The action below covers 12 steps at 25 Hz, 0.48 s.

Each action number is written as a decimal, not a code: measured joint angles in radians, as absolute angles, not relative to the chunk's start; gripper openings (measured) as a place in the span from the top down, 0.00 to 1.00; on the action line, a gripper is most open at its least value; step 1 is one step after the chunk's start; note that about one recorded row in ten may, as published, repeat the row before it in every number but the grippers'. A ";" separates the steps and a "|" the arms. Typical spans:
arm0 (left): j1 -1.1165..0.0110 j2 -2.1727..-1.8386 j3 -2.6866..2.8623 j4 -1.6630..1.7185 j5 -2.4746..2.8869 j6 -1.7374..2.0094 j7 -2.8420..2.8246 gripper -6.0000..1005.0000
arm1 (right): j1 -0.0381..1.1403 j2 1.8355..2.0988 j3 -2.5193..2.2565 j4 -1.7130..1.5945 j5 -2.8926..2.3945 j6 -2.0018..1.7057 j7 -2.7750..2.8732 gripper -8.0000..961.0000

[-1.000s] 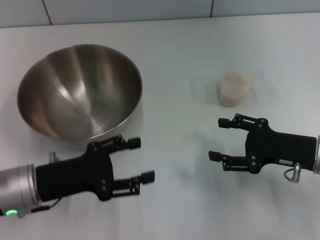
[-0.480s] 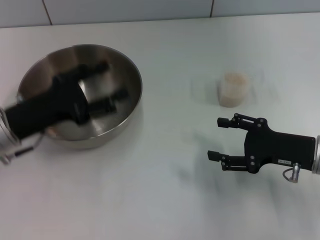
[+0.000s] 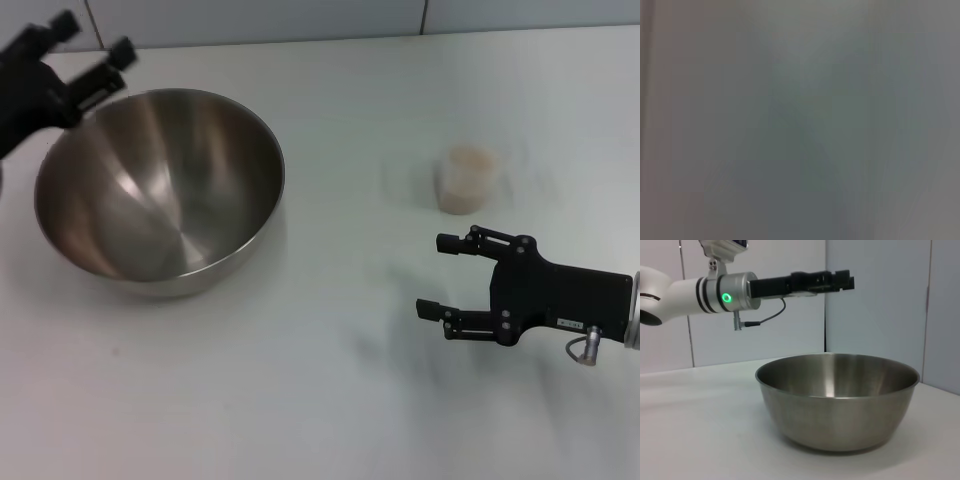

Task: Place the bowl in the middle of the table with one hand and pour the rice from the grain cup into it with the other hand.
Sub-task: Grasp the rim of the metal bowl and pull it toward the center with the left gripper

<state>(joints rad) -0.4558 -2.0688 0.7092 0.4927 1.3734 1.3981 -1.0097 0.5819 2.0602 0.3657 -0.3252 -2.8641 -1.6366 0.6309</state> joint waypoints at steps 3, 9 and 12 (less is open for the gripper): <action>-0.460 -2.067 0.687 0.495 1.359 1.300 -0.992 0.22 | 0.582 2.061 0.363 -0.325 -2.858 -1.637 0.631 0.13; -0.461 -2.067 0.681 0.502 1.344 1.238 -0.990 0.22 | 0.581 2.062 0.367 -0.326 -2.858 -1.642 0.631 0.13; -0.462 -2.065 0.682 0.502 1.344 1.237 -0.994 0.23 | 0.581 2.062 0.367 -0.325 -2.858 -1.641 0.630 0.13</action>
